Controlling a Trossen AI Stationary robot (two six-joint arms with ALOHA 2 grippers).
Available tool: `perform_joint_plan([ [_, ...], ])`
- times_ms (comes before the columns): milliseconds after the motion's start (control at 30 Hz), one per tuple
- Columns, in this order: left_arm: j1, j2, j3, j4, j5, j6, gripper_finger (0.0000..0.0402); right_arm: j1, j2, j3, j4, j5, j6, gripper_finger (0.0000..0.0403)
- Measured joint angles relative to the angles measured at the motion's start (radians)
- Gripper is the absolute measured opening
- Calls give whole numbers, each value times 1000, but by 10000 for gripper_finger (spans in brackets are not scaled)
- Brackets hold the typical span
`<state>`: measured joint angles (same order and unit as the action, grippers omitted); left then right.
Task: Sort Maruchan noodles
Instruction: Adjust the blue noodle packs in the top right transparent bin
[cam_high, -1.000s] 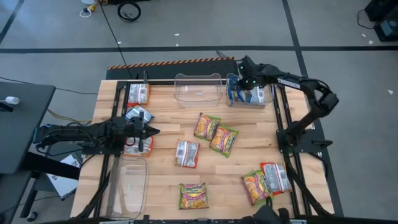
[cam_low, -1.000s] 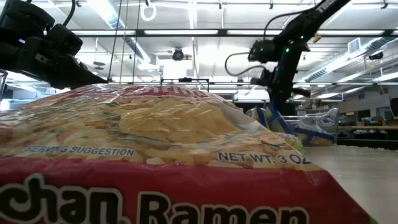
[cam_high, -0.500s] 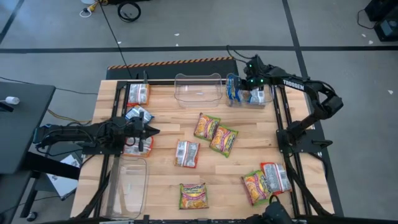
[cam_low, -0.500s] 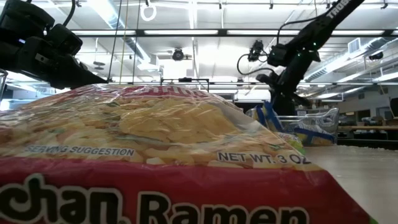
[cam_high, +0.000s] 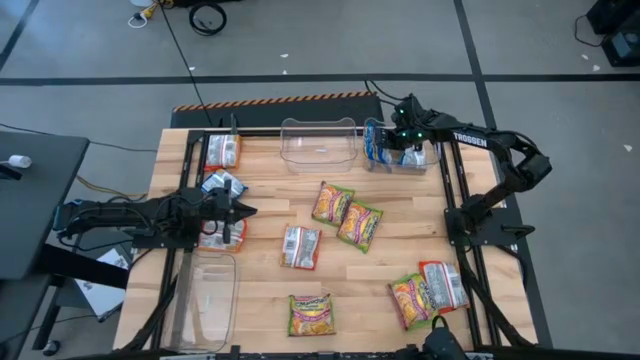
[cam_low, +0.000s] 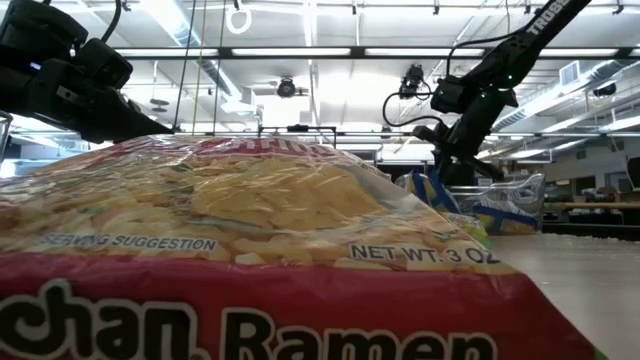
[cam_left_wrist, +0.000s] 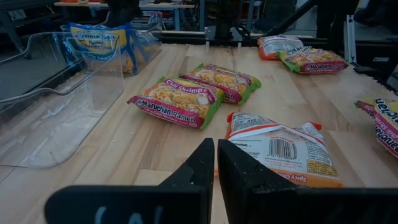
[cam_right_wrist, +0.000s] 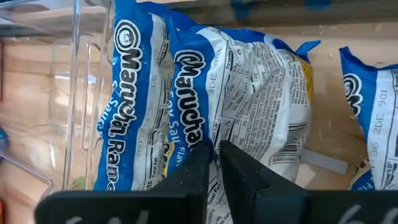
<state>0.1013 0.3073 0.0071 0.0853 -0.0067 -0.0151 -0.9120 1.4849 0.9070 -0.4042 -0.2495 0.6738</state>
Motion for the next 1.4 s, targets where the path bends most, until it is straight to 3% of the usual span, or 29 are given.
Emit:
perform_joint_plan([
  [267,0,0,0,0,0,0,27,23,0,52,-115,108,-71,83],
  [500,0,0,0,0,0,0,27,75,0,129,-303,304,-204,90],
  [667,0,0,0,0,0,0,27,82,7,134,-431,441,-238,121],
  [900,0,0,0,0,0,0,27,82,15,134,-423,456,-224,172],
  [1100,0,0,0,0,0,0,27,58,15,134,-429,455,-202,174],
  [1400,0,0,0,0,0,0,27,60,-6,139,-412,371,-179,175],
])
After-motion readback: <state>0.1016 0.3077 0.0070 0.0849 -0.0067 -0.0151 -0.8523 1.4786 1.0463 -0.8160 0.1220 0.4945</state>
